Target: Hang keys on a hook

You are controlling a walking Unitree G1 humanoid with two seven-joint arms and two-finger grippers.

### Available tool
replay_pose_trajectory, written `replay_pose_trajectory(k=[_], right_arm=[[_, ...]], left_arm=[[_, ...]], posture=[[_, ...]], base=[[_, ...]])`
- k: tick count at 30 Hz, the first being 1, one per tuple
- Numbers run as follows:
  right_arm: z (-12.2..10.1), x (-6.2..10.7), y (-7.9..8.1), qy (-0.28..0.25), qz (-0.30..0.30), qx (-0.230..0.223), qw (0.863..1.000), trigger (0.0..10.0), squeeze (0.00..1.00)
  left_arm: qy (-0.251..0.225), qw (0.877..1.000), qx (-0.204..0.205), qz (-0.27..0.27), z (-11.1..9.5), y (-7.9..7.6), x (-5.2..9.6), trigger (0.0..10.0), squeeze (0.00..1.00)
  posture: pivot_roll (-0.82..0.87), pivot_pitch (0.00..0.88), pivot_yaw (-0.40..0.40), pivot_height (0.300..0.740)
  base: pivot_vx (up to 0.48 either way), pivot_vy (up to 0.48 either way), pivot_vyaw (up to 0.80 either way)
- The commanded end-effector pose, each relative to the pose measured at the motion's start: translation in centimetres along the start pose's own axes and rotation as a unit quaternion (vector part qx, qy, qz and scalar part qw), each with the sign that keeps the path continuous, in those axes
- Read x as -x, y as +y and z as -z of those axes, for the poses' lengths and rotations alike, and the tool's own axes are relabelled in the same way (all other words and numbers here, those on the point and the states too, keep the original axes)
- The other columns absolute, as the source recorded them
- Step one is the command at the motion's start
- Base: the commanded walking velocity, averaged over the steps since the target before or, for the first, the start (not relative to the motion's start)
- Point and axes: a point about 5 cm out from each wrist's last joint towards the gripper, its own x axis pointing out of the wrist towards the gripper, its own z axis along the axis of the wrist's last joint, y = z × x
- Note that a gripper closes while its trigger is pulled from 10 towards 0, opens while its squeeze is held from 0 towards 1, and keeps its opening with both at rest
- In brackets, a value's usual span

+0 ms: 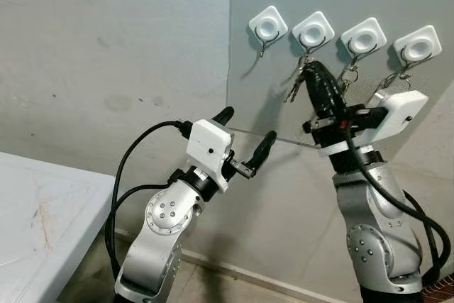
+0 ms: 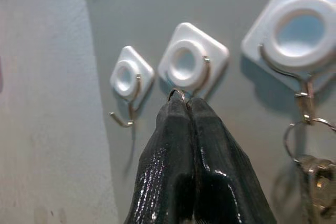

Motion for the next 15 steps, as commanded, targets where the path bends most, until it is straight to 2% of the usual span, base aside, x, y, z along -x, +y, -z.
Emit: replay_pose_trajectory(k=[1,8,15], right_arm=[[-0.8,-0.3,0.1,-0.016,0.004,-0.012,1.0,10.0,0.0],[-0.4,-0.2,-0.1,-0.001,0.016,-0.036,0.999,10.0,0.0],[0.4,0.1,-0.4,0.021,0.028,-0.079,0.996,10.0,0.0]], left_arm=[[-0.009,1.0,-0.005,0.001,-0.6,-0.2,0.0,10.0,0.0],[-0.009,1.0,-0.004,0.001,-0.6,-0.2,0.0,10.0,0.0],[-0.011,1.0,-0.004,-0.001,-0.7,-0.1,0.0,10.0,0.0]], posture=[[-0.05,0.016,-0.026,0.74],[-0.05,0.021,-0.027,0.74],[-0.05,0.023,-0.028,0.74]], base=[[0.0,0.0,0.0],[0.0,0.0,0.0],[0.0,0.0,0.0]])
